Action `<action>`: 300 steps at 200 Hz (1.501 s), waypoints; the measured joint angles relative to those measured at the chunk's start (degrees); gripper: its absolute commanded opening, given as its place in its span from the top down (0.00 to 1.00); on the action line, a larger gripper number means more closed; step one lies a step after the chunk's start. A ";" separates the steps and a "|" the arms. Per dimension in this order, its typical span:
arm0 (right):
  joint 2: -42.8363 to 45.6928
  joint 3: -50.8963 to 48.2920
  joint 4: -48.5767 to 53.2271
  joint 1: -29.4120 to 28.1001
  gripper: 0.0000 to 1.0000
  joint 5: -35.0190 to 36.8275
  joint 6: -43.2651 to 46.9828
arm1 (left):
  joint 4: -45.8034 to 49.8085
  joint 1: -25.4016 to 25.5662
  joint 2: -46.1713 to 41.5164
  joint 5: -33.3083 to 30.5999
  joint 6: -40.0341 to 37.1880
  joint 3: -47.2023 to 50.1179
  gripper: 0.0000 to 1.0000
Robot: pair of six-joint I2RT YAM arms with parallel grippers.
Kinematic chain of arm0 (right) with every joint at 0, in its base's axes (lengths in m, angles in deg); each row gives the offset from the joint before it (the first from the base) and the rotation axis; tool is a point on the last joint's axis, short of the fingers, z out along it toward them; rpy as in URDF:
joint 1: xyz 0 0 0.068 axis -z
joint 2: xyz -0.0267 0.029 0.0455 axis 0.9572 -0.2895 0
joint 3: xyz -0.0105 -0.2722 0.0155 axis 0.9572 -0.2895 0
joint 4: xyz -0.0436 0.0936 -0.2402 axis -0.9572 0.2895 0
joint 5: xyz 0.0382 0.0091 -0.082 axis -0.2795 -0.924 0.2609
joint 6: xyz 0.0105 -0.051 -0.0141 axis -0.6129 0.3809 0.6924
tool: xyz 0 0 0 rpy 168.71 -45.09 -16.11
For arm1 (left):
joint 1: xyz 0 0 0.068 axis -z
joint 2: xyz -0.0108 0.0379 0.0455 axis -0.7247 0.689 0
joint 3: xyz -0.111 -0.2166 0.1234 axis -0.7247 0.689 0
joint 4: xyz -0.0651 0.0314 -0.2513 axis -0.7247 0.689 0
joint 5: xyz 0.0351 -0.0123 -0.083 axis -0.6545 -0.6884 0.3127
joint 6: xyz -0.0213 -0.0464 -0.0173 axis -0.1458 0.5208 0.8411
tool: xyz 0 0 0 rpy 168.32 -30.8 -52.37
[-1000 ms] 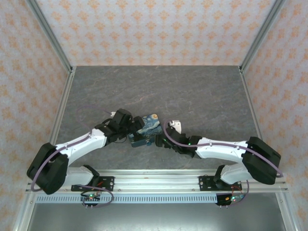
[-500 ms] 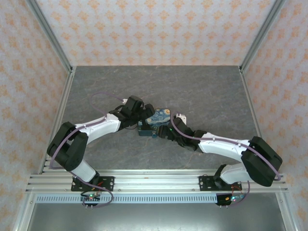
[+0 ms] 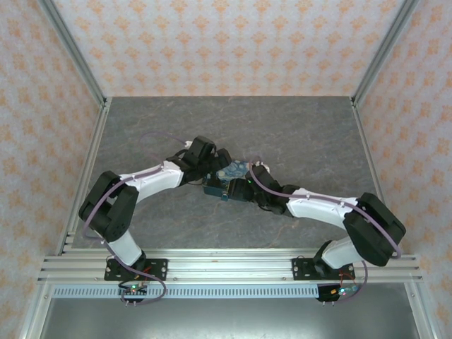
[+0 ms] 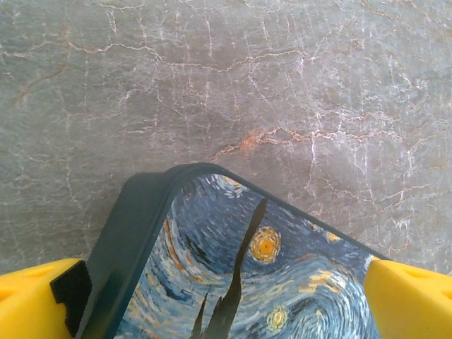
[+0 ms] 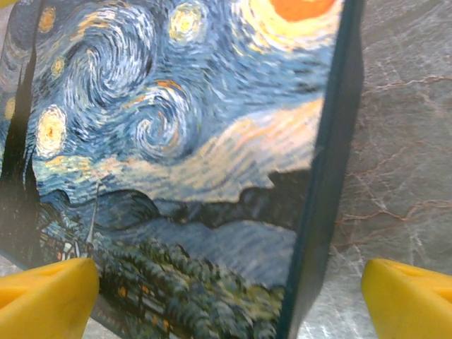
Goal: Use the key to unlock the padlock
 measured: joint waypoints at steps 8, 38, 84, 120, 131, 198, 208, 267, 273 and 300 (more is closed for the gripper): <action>-0.37 0.20 -0.33 0.35 0.05 -0.35 -0.15 | 0.00 0.00 0.24 0.00 -0.02 -0.33 0.00; -0.87 0.42 -0.76 2.03 0.06 -1.81 -0.59 | -0.02 0.00 0.83 0.04 0.02 -1.16 0.00; -1.95 1.33 -1.22 5.64 0.06 -3.65 -1.22 | -0.59 0.00 0.85 0.17 0.96 -0.61 0.00; -3.74 2.89 -1.18 6.40 0.06 -4.72 -1.20 | -0.70 0.00 0.85 0.15 1.29 0.74 0.00; -4.46 3.56 -1.16 6.40 0.07 -4.94 -1.20 | -0.68 0.00 0.85 0.13 1.31 0.94 0.00; -8.35 8.22 -1.18 7.52 0.14 -6.93 -1.03 | -0.22 -0.90 -1.66 -1.55 1.31 1.99 0.00; -8.94 8.68 -1.38 8.04 0.15 -7.56 -1.25 | -0.22 -1.36 -2.21 -1.57 1.31 1.99 0.00; -11.15 10.58 -2.43 10.51 0.01 -10.21 -2.45 | 0.83 -2.56 -2.69 -1.51 1.07 1.86 0.00; -11.13 10.75 -2.38 10.56 0.01 -10.25 -2.54 | 1.09 -2.69 -2.71 -1.51 0.90 1.81 0.00; -8.70 10.93 0.72 11.08 0.01 -9.75 -1.49 | 2.84 -4.87 -4.07 -1.53 -0.15 1.81 0.00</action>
